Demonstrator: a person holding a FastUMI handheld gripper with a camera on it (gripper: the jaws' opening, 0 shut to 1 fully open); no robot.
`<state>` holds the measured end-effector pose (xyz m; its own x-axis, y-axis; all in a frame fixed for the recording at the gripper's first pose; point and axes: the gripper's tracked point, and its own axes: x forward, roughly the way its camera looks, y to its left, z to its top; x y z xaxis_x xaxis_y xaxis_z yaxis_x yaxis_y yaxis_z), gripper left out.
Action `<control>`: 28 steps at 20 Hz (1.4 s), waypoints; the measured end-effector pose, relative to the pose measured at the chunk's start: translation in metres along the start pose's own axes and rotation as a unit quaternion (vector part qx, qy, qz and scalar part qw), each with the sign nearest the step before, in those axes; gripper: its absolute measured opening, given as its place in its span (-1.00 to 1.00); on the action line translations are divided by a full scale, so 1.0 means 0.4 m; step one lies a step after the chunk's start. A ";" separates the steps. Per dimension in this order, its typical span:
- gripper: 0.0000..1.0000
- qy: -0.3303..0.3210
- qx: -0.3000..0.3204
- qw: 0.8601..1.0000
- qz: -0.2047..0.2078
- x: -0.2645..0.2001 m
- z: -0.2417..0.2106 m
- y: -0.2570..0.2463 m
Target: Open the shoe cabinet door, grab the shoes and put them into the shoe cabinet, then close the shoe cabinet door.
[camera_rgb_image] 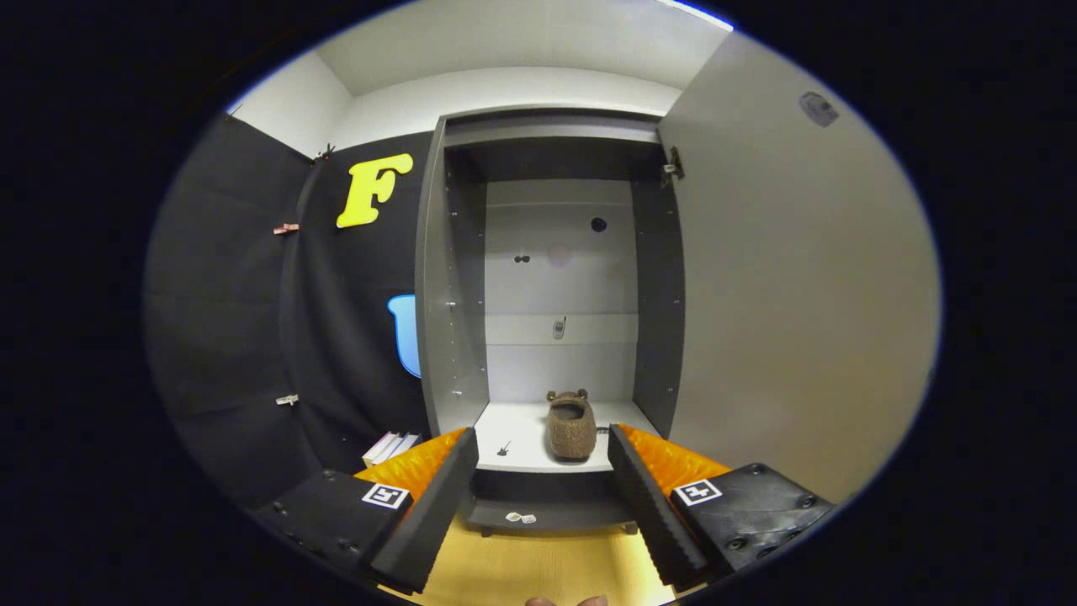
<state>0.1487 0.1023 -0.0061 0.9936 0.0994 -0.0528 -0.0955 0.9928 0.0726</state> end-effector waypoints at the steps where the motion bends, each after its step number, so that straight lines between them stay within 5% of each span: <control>1: 0.96 -0.004 0.000 1.000 0.000 -0.031 0.004 -0.012; 17: 0.96 -0.021 -0.006 1.000 -0.022 -0.429 0.025 -0.347; 21: 0.96 -0.011 0.036 0.999 -0.034 -0.463 0.039 -0.459; 28: 0.95 -0.007 0.018 0.996 -0.081 -0.417 0.045 -0.722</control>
<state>0.0115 -0.2022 -0.0002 0.9965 -0.0640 -0.0531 0.0691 0.9925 0.1005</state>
